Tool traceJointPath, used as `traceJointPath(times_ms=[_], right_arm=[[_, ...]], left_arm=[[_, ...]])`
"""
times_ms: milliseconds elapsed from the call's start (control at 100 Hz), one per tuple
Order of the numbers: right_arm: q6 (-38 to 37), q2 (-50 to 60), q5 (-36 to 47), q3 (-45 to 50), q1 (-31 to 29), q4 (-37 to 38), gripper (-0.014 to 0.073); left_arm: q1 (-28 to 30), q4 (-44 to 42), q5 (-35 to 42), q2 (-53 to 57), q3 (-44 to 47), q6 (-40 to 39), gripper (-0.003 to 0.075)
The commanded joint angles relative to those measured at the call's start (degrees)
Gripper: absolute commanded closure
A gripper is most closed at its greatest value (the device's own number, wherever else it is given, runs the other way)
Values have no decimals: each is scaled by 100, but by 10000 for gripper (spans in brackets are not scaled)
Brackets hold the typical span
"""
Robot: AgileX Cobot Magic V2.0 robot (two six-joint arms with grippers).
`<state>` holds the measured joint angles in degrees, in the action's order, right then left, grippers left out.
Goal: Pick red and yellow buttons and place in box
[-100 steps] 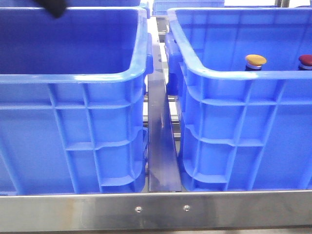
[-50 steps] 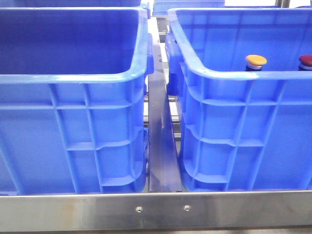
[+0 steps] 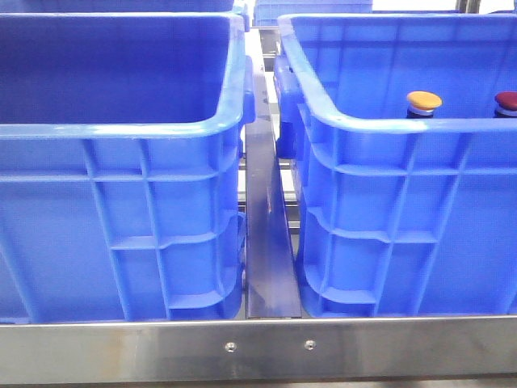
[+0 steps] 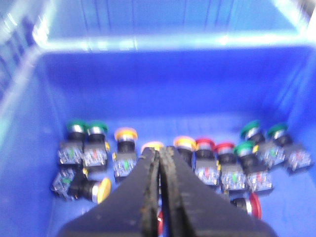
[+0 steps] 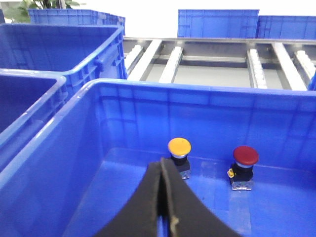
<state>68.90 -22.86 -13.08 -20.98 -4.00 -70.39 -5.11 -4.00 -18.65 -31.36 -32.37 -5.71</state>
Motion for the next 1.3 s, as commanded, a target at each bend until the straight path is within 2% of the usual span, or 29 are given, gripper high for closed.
traceJointPath(times_ms=[0, 120, 340, 1290], right_arm=[[37, 401, 111, 49, 6, -131, 655], [37, 1006, 60, 316, 6, -131, 655], [37, 1699, -358, 516, 6, -131, 655], [37, 1726, -444, 516, 6, -131, 655]], left_arm=[[24, 3, 771, 359, 184, -64, 741], [24, 3, 1063, 879, 608, -64, 741], [24, -52, 1098, 1478, 1019, -64, 741], [24, -52, 1034, 1478, 1063, -64, 741]])
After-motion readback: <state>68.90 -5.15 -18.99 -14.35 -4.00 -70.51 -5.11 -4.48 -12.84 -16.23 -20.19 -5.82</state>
